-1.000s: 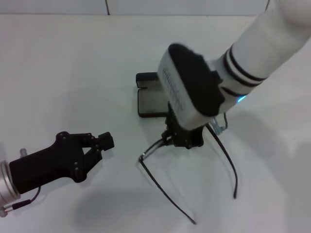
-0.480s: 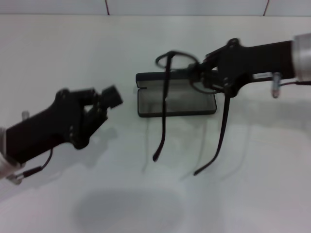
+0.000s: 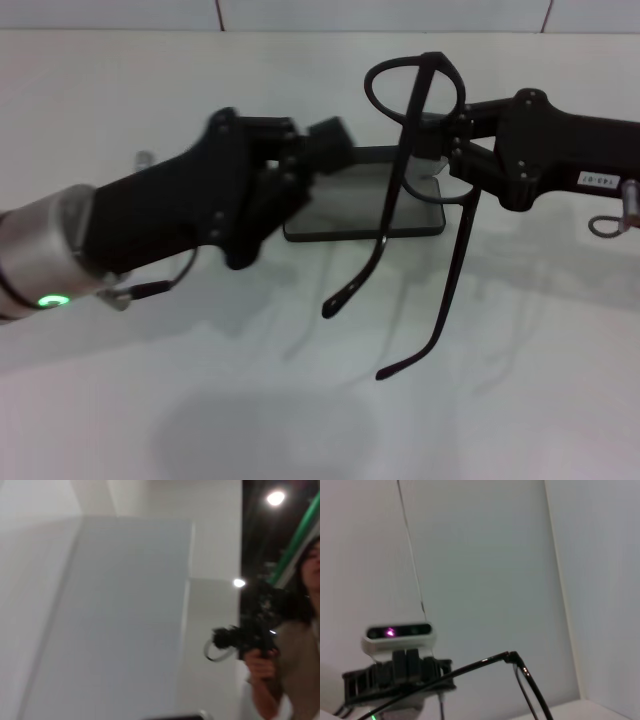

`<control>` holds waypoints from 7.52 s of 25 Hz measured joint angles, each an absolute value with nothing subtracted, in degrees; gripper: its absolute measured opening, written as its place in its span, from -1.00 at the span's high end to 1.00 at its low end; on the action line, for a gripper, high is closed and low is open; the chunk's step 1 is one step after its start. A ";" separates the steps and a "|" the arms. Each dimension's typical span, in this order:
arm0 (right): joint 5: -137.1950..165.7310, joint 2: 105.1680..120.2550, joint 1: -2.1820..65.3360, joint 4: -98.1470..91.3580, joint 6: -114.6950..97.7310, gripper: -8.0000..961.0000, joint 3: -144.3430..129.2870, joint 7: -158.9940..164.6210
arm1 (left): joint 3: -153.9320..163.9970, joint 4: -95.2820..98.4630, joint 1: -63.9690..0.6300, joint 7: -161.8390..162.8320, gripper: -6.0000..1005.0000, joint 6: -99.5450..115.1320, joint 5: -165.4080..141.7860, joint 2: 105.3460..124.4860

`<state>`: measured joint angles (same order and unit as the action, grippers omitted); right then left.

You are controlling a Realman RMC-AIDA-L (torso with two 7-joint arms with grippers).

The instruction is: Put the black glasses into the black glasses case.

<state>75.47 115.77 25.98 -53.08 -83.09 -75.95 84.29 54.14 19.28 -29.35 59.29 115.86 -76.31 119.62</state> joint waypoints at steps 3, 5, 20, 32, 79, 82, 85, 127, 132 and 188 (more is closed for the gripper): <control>74.42 115.74 26.92 -51.43 -83.54 0.76 -75.90 83.14 | 56.95 17.86 -31.67 58.01 0.91 115.74 -77.14 119.78; 74.28 115.71 27.32 -50.97 -83.64 0.76 -75.88 82.76 | 58.00 17.55 -32.10 57.53 0.91 115.63 -77.12 120.01; 73.28 115.88 30.68 -47.26 -86.60 0.75 -76.16 80.82 | 58.02 10.91 -31.48 56.37 0.91 108.63 -74.19 120.11; 73.21 115.80 30.73 -44.56 -85.32 0.74 -75.42 80.06 | 58.28 13.12 -31.34 56.92 0.91 113.69 -74.27 119.73; 56.54 115.73 31.44 -38.38 -109.88 0.70 -61.01 77.03 | 61.16 14.06 -31.83 59.22 0.91 110.48 -75.08 119.72; 54.39 115.95 32.70 -36.64 -109.25 0.70 -61.74 73.15 | 66.20 15.30 -33.91 58.17 0.91 111.78 -75.80 119.82; 54.19 116.07 36.51 -31.07 -106.76 0.70 -62.66 69.73 | 70.16 16.01 -35.53 57.68 0.91 111.93 -75.20 120.18; 54.16 116.18 41.55 -18.63 -87.83 0.67 -83.61 62.94 | 73.16 12.21 -32.74 58.71 0.91 104.76 -57.83 120.23; 54.02 115.76 40.40 -19.76 -86.27 0.66 -83.36 62.92 | 73.23 12.41 -32.02 58.71 0.91 106.58 -58.21 119.98; 117.16 116.19 48.93 -50.37 -44.50 0.62 -103.40 106.23 | 72.77 16.70 -21.71 54.40 0.91 114.93 -58.27 117.26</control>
